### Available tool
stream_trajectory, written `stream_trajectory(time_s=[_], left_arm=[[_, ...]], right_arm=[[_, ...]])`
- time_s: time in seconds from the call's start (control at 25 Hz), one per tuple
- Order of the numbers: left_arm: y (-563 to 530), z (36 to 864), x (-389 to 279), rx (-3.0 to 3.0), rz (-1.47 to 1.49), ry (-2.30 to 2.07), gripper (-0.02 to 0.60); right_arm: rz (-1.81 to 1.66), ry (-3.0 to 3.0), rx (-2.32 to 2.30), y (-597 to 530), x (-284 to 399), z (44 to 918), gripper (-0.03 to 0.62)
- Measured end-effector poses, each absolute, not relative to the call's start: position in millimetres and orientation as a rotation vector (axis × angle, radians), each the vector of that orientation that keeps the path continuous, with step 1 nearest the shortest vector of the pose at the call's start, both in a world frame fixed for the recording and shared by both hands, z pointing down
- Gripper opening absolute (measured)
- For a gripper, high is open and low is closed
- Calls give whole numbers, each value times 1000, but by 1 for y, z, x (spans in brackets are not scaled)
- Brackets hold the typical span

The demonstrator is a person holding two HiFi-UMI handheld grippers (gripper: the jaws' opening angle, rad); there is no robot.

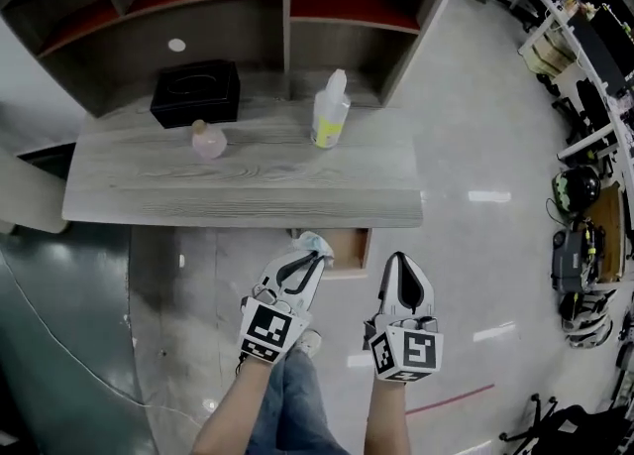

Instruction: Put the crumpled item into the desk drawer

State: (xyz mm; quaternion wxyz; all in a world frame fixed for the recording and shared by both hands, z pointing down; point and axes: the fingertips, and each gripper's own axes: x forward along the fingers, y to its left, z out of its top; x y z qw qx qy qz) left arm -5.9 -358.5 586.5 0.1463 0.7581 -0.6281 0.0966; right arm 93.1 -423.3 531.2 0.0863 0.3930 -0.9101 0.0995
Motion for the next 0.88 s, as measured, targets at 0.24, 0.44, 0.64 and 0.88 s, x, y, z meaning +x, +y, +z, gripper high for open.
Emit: stream_trajectory(time_s=[0.24, 0.44, 0.64, 0.88], left_arm=[[-392, 685, 9, 2075, 315, -1733, 35], [-411, 752, 16, 1998, 367, -1633, 64], [-410, 770, 17, 1975, 373, -1587, 120], [-401, 696, -4, 2014, 280, -1694, 76]], right_arm=[[410, -2638, 1182, -430, 109, 608, 9], [465, -2574, 1153, -423, 115, 661, 9], [487, -2560, 1160, -426, 118, 673, 9], [438, -2628, 1182, -440, 109, 623, 9]])
